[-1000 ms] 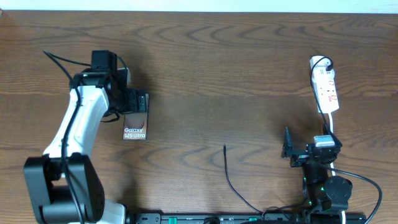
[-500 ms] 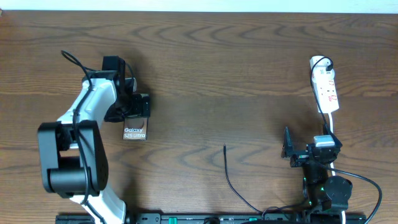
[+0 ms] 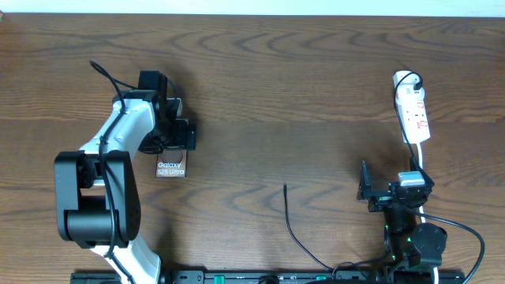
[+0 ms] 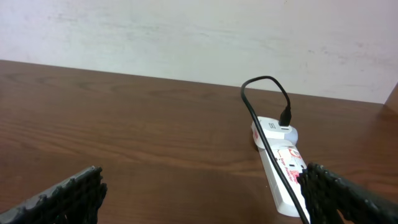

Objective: Plug charger to phone and switch on socket
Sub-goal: 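Lower the left gripper onto the phone's top edge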

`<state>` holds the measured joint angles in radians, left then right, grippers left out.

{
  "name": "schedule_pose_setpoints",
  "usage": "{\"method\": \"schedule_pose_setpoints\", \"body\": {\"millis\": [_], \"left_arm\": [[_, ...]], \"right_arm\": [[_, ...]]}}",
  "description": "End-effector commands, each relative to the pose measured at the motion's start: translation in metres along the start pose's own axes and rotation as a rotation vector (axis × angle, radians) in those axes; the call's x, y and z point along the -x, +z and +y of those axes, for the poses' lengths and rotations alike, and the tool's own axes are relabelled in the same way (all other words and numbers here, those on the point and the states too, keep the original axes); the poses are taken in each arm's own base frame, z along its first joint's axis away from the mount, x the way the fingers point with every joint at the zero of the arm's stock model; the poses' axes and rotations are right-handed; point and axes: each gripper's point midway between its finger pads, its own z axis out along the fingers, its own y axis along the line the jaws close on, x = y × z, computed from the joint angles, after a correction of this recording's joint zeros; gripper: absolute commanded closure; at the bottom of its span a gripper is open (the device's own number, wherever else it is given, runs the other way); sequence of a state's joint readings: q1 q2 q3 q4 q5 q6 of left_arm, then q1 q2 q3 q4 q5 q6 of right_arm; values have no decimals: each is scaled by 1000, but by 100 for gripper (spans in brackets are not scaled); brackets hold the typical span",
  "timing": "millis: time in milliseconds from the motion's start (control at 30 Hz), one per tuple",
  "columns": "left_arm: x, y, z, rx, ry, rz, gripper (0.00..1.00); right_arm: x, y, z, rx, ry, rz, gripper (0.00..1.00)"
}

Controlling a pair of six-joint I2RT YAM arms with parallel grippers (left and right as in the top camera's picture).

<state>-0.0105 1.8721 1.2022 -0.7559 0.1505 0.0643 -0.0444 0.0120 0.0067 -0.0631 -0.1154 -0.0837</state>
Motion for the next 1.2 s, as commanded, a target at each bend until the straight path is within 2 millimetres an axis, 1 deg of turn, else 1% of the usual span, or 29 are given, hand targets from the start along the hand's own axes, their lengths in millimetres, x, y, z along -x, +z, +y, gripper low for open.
{"method": "schedule_pose_setpoints", "body": {"millis": [0,67,367,1167], "left_arm": [[4,-2,3,21,25,-9,5],[4,-2,7,44,24,-9,5],[0,4,8,48,24,-2,5],[-4,6,8,47,23,9,5]], "right_arm": [[0,0,1,3,11,0,1],[0,0,1,3,11,0,1],[0,0,1,3,11,0,1],[0,0,1,3,11,0,1]]}}
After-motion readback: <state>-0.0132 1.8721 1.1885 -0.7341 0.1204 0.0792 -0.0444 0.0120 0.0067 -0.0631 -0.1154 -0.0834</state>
